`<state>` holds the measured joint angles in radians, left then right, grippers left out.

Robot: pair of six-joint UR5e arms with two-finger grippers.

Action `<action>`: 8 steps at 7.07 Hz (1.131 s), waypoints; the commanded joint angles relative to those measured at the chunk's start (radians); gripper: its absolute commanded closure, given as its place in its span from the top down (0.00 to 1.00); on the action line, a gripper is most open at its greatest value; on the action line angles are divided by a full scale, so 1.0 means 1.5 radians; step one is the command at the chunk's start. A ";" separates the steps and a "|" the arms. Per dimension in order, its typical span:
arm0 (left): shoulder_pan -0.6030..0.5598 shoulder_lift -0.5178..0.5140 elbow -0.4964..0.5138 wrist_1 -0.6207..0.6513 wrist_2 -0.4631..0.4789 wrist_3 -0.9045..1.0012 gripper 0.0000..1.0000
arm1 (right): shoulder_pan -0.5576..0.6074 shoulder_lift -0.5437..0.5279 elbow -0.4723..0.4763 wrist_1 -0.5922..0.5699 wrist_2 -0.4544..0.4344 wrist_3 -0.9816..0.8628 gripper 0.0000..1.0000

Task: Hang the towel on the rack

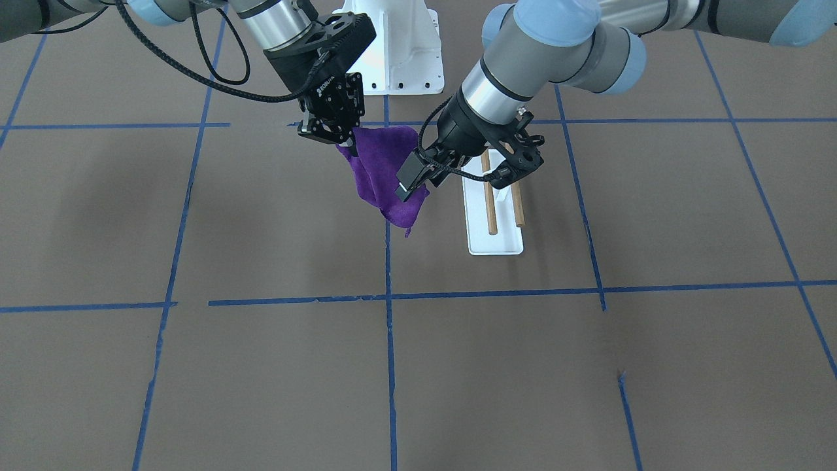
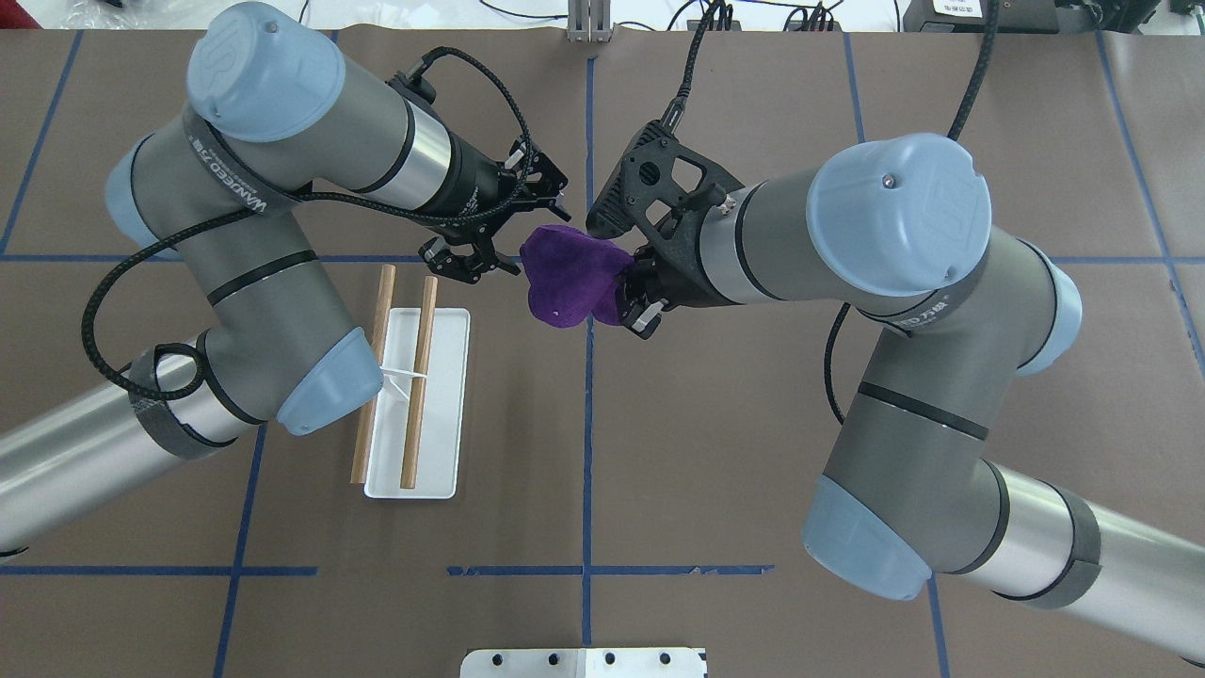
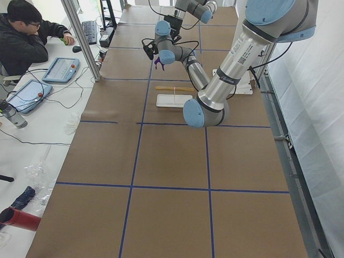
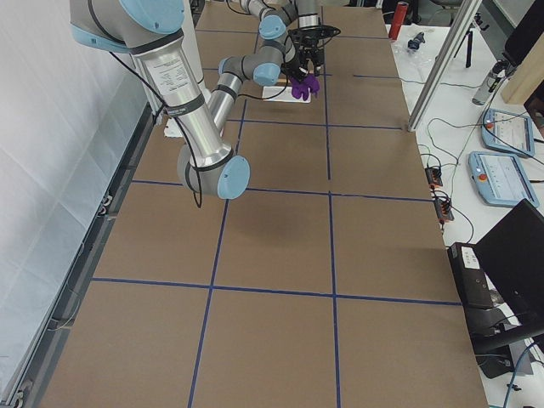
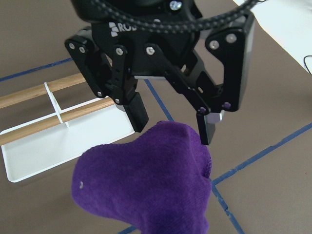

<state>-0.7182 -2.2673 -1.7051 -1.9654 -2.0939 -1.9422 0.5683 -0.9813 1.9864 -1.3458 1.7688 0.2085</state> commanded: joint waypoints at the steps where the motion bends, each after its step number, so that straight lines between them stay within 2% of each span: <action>1: 0.001 0.000 -0.001 -0.002 -0.001 0.005 0.00 | 0.001 0.000 0.000 0.000 0.000 0.000 0.00; 6: 0.000 0.006 -0.007 -0.007 0.000 0.006 0.00 | 0.002 -0.006 0.002 -0.001 0.001 -0.001 0.00; 7: 0.000 0.006 -0.007 -0.007 0.000 0.006 0.00 | 0.003 -0.005 0.002 -0.006 0.001 0.000 0.18; 8: 0.000 0.006 -0.007 -0.007 0.000 0.006 0.00 | 0.007 -0.005 0.002 -0.008 0.001 0.019 0.90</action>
<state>-0.7179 -2.2582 -1.7147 -1.9757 -2.0941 -1.9328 0.5732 -0.9895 1.9900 -1.3523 1.7700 0.2151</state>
